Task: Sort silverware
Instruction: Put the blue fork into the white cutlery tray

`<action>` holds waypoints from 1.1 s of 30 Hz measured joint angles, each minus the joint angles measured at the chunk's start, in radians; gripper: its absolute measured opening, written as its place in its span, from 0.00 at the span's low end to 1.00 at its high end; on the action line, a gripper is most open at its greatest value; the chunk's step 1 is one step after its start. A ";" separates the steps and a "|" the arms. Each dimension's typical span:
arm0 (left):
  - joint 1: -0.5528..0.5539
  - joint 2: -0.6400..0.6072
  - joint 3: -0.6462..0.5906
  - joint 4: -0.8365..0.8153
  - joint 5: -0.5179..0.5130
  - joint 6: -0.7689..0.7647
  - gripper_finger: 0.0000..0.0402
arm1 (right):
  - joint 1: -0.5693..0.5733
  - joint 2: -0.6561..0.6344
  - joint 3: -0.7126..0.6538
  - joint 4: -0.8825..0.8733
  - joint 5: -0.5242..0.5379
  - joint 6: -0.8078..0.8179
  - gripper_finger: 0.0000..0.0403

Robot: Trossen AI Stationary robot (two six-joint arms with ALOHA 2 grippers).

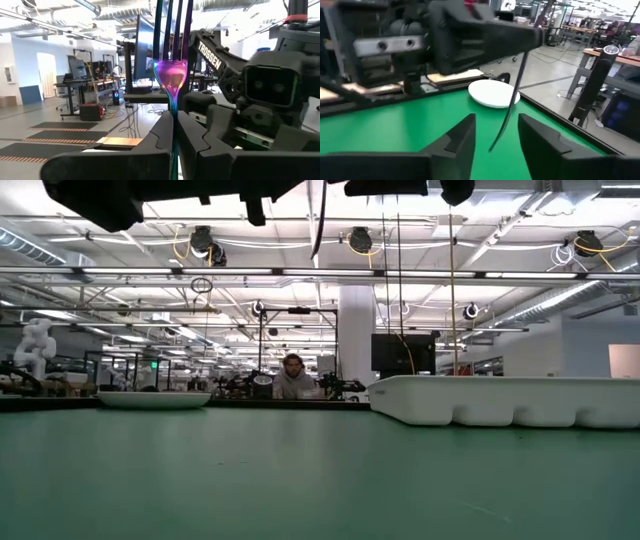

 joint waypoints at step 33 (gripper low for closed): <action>0.006 0.000 0.000 -0.008 -0.003 0.006 0.11 | -0.106 -0.001 0.000 0.155 -0.058 -0.080 0.02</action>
